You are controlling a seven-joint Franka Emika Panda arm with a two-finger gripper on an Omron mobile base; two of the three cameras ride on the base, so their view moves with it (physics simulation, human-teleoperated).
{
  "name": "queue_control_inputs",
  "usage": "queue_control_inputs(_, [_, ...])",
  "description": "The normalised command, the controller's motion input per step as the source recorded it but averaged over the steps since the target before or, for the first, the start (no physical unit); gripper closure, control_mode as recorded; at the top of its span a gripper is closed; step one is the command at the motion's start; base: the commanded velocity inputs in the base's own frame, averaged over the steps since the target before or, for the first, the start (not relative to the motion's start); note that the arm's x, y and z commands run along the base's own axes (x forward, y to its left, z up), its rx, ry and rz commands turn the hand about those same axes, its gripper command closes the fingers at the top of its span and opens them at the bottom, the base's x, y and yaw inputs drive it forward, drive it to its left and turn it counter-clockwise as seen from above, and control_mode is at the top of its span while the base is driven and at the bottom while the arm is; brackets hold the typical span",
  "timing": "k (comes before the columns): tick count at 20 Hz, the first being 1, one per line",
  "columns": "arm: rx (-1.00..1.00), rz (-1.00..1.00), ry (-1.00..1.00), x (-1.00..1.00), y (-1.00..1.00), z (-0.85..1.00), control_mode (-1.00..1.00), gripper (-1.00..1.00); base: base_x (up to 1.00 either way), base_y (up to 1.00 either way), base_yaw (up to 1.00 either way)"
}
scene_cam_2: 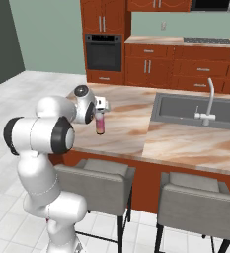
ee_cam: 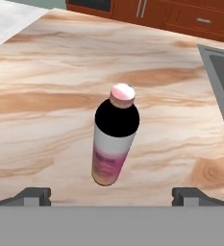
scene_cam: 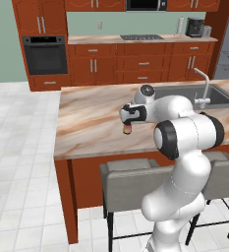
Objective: Place the large bottle from the dining counter next to the other large bottle outside the sink, and place the small bottle from the dining counter next to the other small bottle inside the sink.
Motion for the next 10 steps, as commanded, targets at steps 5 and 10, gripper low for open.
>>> queue_control_inputs(5, [0.0,0.0,-0.02,0.2,0.0,0.0,-1.0,-1.0,0.0,0.0,0.0])
queue_control_inputs(10, [0.0,0.0,-0.01,0.17,0.0,0.0,-1.0,-1.0,0.0,0.0,0.0])
